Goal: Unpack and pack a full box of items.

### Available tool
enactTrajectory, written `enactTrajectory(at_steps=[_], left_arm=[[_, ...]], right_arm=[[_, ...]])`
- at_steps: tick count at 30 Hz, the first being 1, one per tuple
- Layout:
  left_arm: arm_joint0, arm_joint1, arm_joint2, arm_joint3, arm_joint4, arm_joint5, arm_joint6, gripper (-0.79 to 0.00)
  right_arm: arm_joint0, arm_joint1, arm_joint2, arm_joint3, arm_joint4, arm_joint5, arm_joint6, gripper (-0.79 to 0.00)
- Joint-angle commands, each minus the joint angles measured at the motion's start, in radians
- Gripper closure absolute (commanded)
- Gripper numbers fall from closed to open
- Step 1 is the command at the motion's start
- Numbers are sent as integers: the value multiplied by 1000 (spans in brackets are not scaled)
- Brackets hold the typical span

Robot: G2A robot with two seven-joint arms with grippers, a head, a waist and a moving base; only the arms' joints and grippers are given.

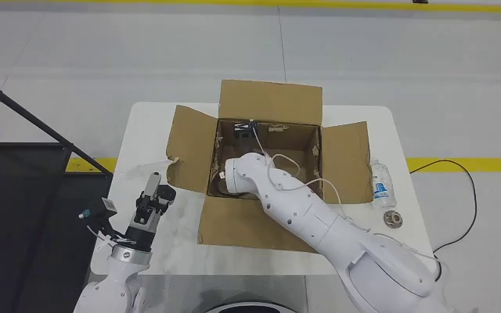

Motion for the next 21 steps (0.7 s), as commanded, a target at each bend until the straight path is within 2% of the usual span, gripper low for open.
enactTrajectory(at_steps=[1,19,21], left_arm=[[0,0,0,0,0,0,0,-785],[0,0,0,0,0,0,0,-785],[0,0,0,0,0,0,0,-785]], right_arm=[[5,-14,1,30,1,8,-8,-366],[35,-120,19,234,19,-26,-47,-388],[42,-130,18,256,17,-38,-39,-419]])
